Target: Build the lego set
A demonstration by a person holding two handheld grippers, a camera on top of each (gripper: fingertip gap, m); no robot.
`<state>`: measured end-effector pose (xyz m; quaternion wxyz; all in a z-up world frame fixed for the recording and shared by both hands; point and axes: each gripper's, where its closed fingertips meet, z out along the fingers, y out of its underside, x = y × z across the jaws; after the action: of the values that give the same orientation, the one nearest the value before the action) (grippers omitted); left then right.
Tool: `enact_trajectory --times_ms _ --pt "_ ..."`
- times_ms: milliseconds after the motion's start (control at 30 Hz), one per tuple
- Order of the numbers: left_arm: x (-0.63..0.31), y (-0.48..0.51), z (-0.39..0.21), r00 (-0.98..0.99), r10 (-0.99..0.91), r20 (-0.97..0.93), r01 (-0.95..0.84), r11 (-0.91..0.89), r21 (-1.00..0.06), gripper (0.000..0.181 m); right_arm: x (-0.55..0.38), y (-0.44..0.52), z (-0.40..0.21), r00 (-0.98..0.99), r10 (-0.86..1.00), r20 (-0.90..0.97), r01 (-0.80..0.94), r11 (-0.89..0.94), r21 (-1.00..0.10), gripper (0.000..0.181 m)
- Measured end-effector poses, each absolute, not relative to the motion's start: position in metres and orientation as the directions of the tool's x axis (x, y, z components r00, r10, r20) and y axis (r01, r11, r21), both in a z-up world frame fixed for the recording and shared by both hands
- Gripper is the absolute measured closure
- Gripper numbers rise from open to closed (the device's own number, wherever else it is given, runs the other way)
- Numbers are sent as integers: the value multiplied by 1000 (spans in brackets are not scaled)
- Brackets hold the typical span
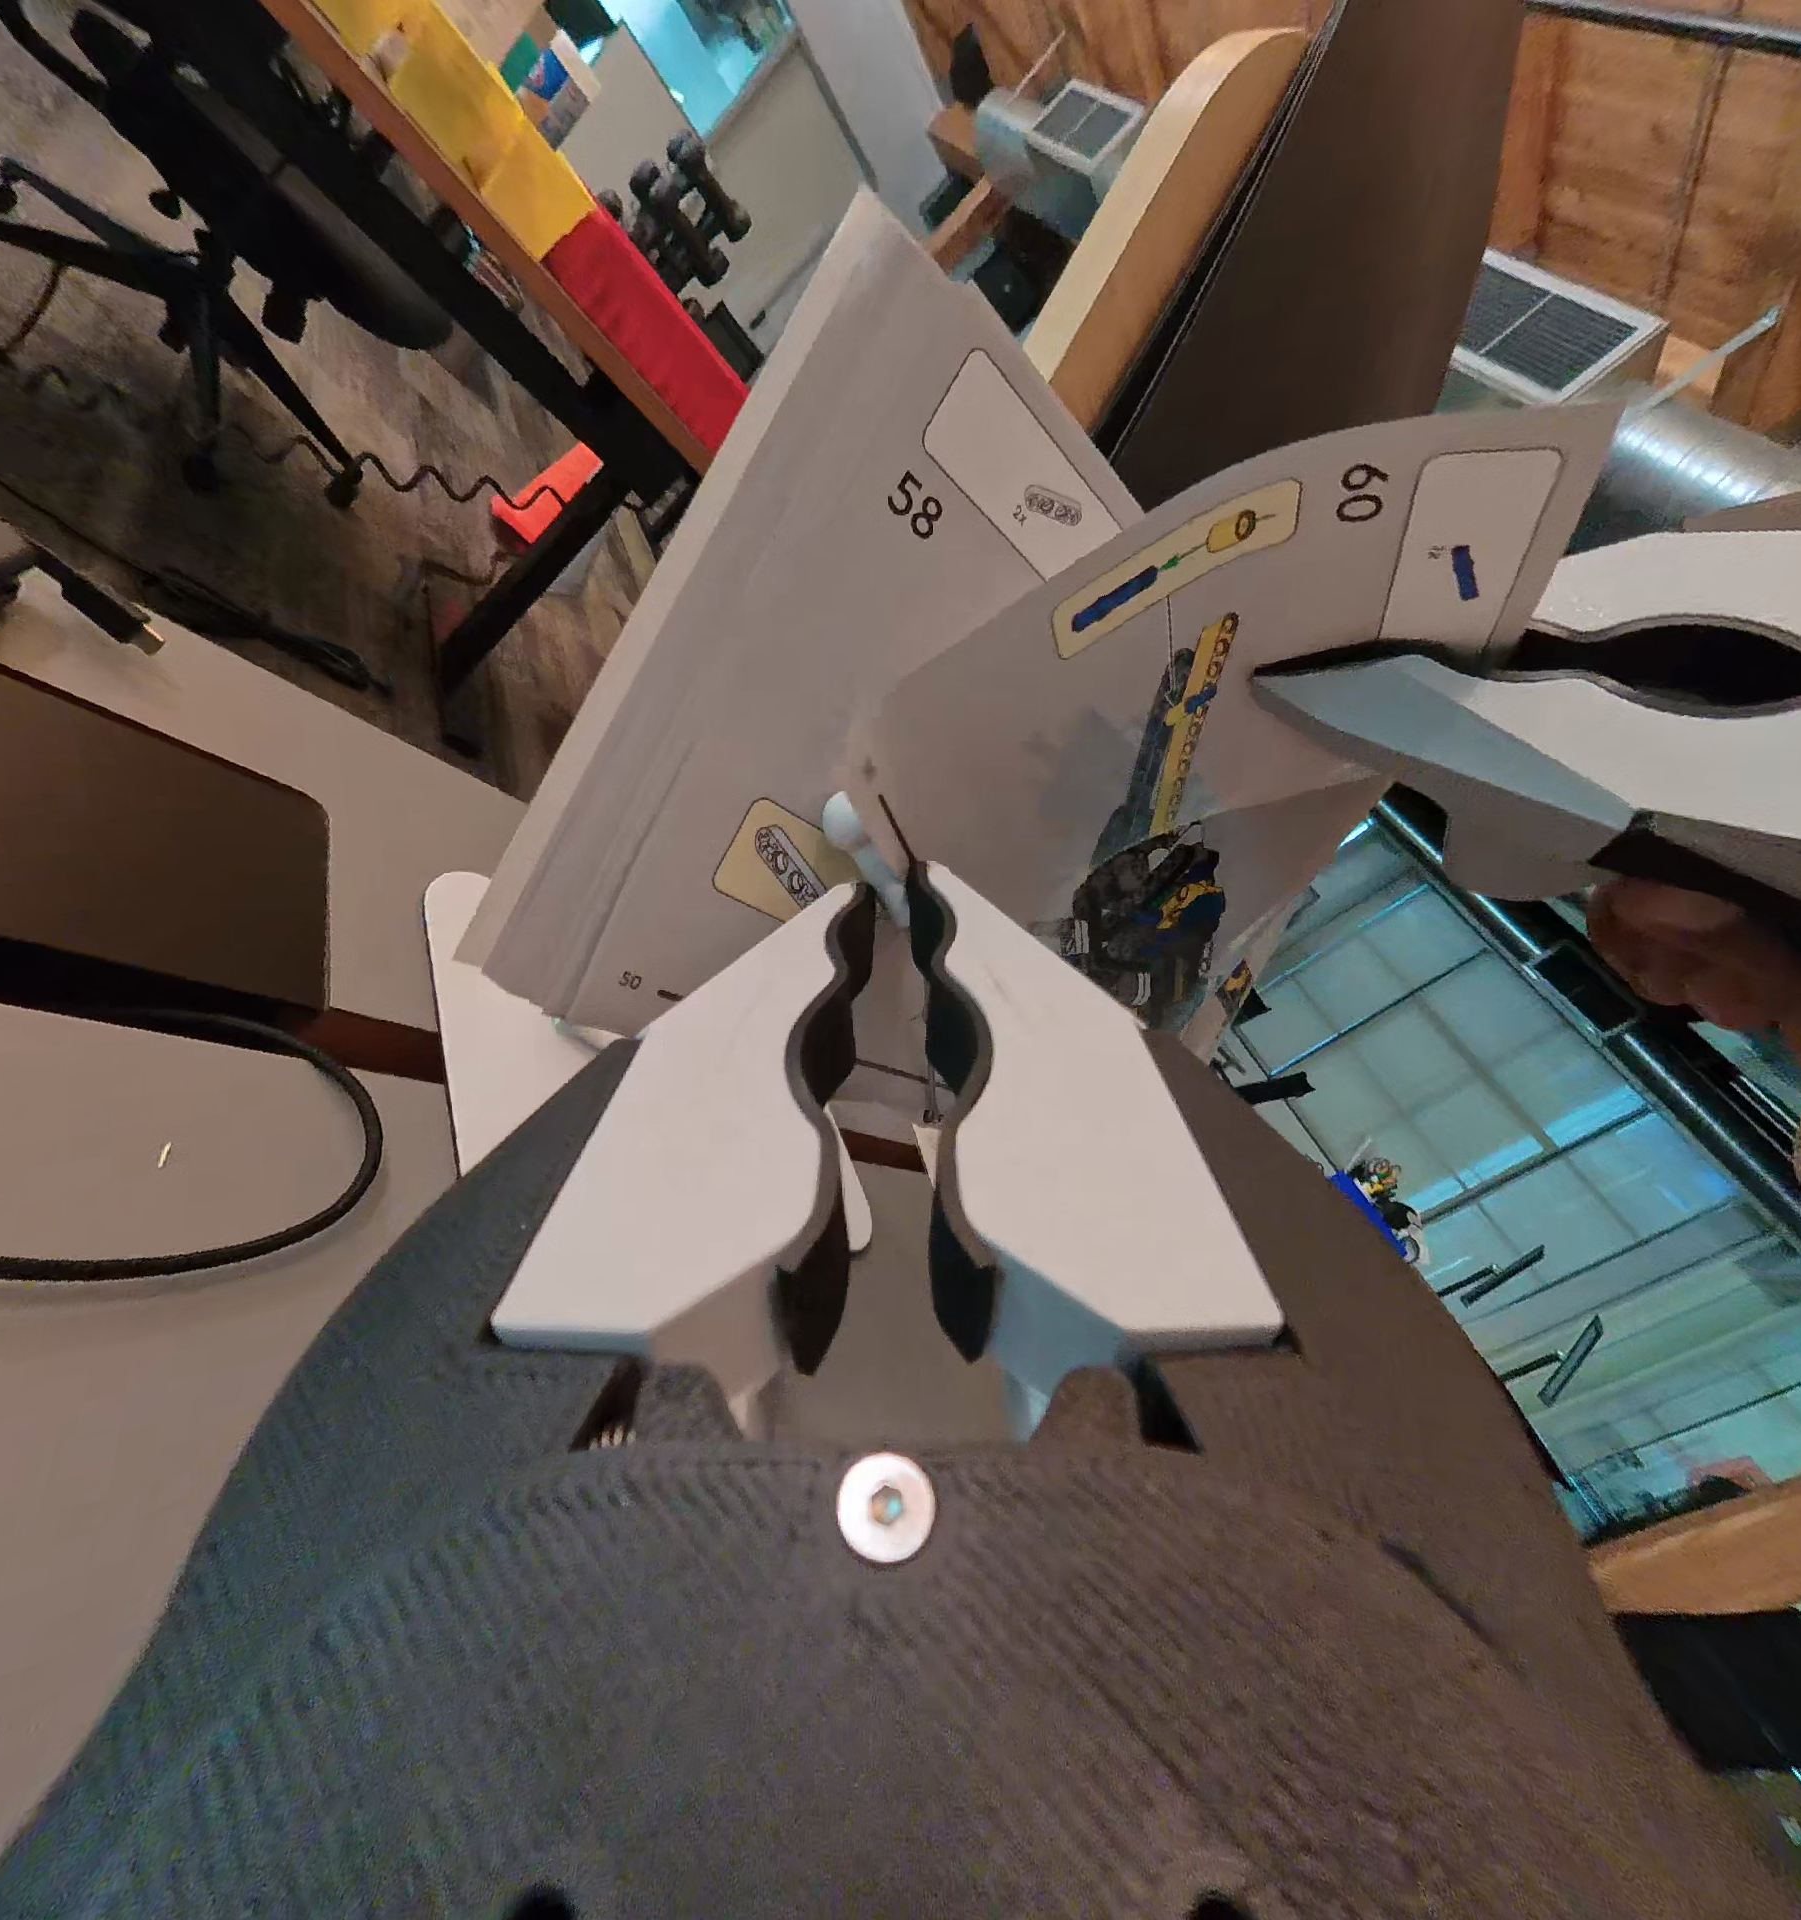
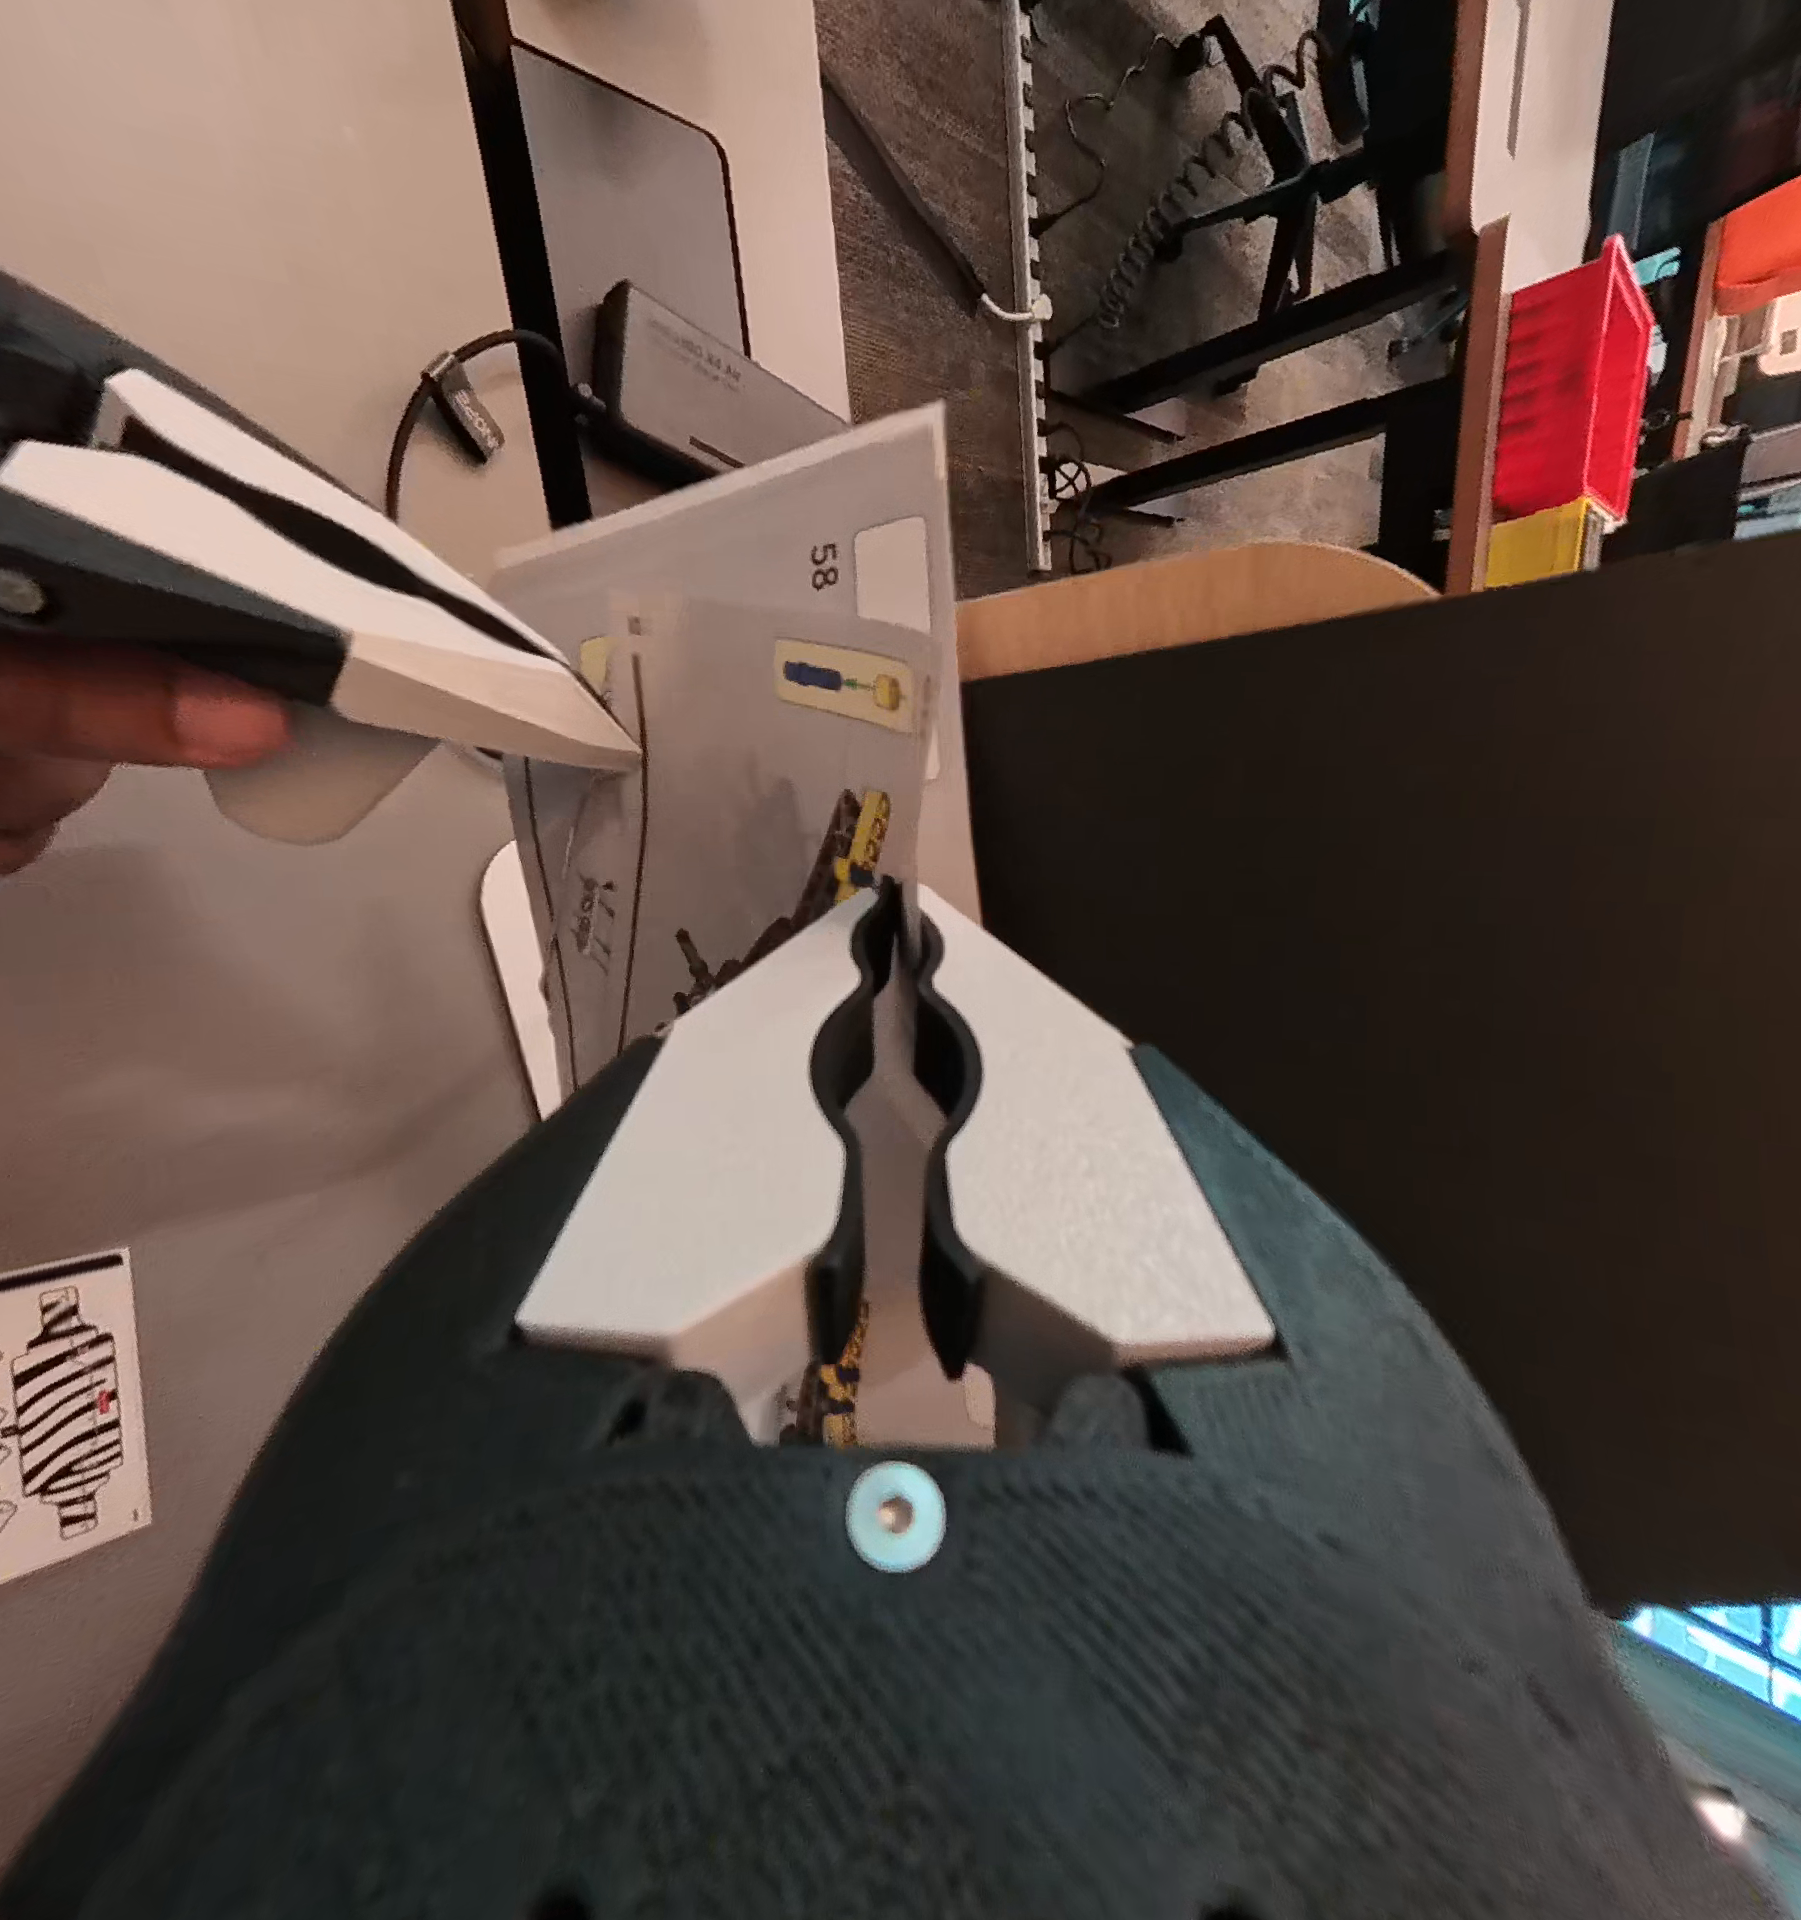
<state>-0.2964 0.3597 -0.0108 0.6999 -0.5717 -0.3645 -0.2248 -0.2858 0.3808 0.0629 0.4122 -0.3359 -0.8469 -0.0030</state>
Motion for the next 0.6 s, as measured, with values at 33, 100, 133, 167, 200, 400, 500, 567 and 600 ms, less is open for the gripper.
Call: enact_trajectory --times_ms 33,100,133,167,200,400,500,567,600 --pt "-296 360 -9 639 100 763 722 265 -639 176 -286 383 64 -424 576 699 578 766 -282 181" --pt "-296 360 -9 642 115 758 703 306 -642 176 -286 388 67 -397 599 695 587 748 -309 181" --pt "-296 359 -9 640 119 759 697 327 -638 176 -286 390 68 -382 617 688 591 735 -332 181" --pt "-296 358 -9 633 121 764 694 349 -630 176 -285 392 70 -365 641 675 593 719 -362 181" --pt "-296 357 -9 626 122 770 692 368 -621 176 -285 393 71 -350 663 662 596 703 -389 181" --pt "-290 350 -7 668 161 727 596 470 -652 176 -285 397 70 -325 674 663 591 692 -414 181" --pt "-288 349 -5 692 176 701 548 503 -668 176 -287 394 67 -330 662 673 584 703 -405 181" --pt "-286 350 -5 708 202 676 521 497 -694 176 -288 391 64 -345 649 679 577 717 -392 181" --pt "-285 351 -5 716 203 668 518 486 -704 176 -288 389 62 -353 638 684 574 725 -381 181"
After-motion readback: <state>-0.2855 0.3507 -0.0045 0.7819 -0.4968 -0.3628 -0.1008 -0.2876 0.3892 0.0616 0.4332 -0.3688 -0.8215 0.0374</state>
